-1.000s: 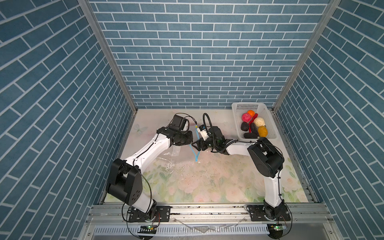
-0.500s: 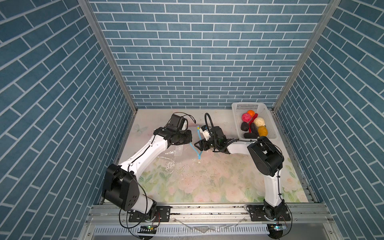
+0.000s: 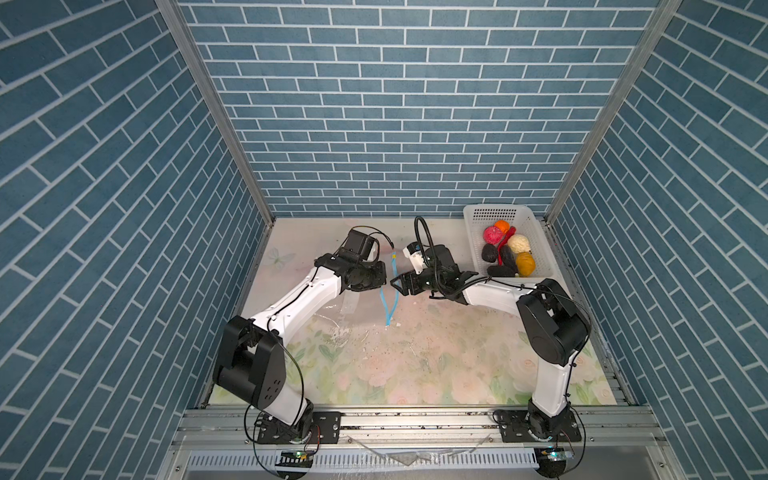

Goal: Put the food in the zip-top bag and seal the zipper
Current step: 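Release the zipper with the right gripper and move it to the basket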

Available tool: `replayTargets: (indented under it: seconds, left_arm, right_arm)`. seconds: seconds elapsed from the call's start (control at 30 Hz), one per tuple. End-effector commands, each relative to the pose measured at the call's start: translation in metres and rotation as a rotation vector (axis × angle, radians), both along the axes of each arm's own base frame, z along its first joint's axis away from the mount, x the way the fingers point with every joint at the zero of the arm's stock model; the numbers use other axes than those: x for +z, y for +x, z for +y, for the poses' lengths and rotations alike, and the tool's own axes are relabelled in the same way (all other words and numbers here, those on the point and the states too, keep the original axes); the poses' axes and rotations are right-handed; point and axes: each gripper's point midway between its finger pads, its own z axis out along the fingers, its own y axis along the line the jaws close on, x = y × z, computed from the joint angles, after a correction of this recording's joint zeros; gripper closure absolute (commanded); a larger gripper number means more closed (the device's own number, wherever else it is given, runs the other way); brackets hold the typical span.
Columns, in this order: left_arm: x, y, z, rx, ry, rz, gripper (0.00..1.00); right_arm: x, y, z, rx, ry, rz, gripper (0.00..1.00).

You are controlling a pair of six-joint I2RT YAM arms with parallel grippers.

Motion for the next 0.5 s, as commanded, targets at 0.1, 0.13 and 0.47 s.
replayTargets:
  seconds: [0.1,0.13,0.47]
  left_arm:
    - [0.007,0.009,-0.007,0.005,-0.012,-0.024,0.96]
    - [0.008,0.011,-0.007,0.015,-0.012,-0.027,0.96]
    - [0.011,0.023,-0.016,0.032,-0.005,-0.019,0.98]
  right_arm:
    - [0.013,-0.010,-0.052,-0.062,-0.205,-0.017,0.21]
    - [0.019,-0.005,-0.067,-0.098,-0.253,-0.044,0.21]
    - [0.057,0.035,-0.170,-0.332,-0.516,-0.130,0.19]
